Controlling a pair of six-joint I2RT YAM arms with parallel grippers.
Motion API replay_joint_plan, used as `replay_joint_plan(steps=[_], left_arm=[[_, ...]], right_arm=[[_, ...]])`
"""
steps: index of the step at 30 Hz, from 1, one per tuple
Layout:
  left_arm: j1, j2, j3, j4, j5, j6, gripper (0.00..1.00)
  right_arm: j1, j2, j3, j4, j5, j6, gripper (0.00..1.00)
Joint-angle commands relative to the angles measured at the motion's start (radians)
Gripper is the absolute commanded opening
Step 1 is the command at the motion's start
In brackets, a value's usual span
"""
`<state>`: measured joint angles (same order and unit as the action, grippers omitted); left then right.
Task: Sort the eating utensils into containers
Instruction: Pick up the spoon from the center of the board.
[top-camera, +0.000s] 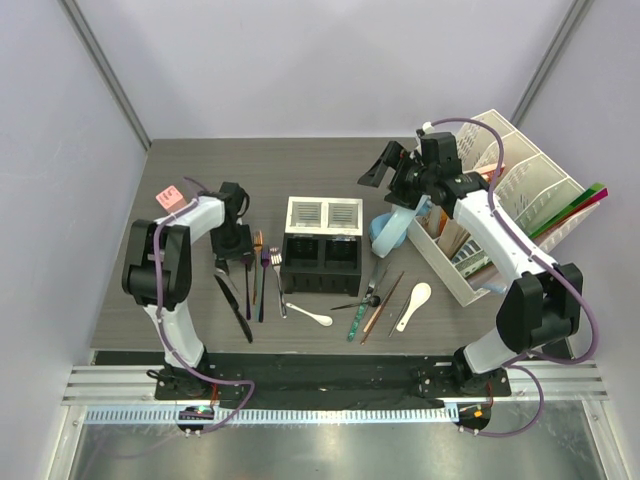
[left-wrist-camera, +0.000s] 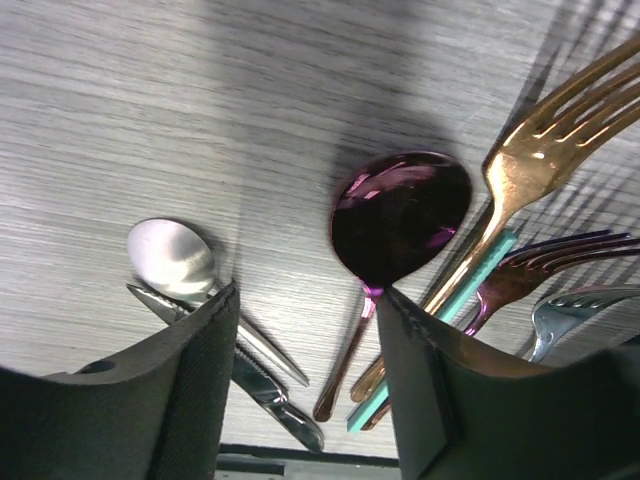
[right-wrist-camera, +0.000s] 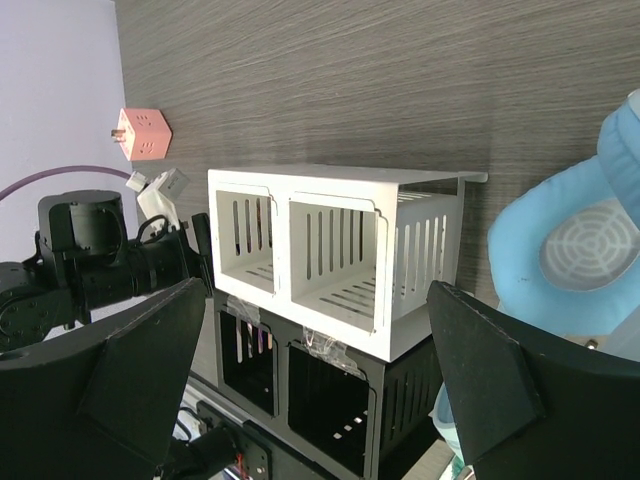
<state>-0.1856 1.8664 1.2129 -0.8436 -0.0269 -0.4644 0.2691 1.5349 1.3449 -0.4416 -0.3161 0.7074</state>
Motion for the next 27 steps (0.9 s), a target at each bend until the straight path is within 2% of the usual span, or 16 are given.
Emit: replay_joint_plan(steps=[1,8,9,11,14,15,20,27], left_arm=[[-0.032,0.095,-0.004,0.020,0.013,-0.026,0.56],[-0.118,0.102,0.000,0.023,-0.001,-0.051,0.51],[-0.126,0.111,0.005,0.018,0.002,-0.057,0.45],[-0.129,0.137,0.010,0.011,0.015,-0.071,0.41],[-0.129,0.161,0.011,0.014,0.022,-0.079,0.20],[-0.129,0.174,0.010,0.017,0.045,-0.082,0.00],[-0.129,0.165,-0.016,0.021,0.033,-0.099,0.00],[-0.129,0.013,-0.050,0.025,0.041,-0.115,0.00]], right_arm=[[-0.005,-0.033,-0.038,-0.046,0.041,-0.026,0.98],[-0.005,-0.047,-0.021,-0.045,0.054,-0.033,0.99],[-0.005,-0.053,-0.027,-0.046,0.052,-0.032,0.99],[-0.005,-0.059,-0.032,-0.046,0.054,-0.029,0.99],[-0.005,-0.073,-0.038,-0.048,0.052,-0.034,0.99],[-0.005,-0.078,-0.044,-0.046,0.052,-0.036,0.99],[-0.007,-0.094,-0.073,-0.057,0.046,-0.042,0.99],[-0.005,-0.075,-0.036,-0.066,0.025,-0.028,0.99]])
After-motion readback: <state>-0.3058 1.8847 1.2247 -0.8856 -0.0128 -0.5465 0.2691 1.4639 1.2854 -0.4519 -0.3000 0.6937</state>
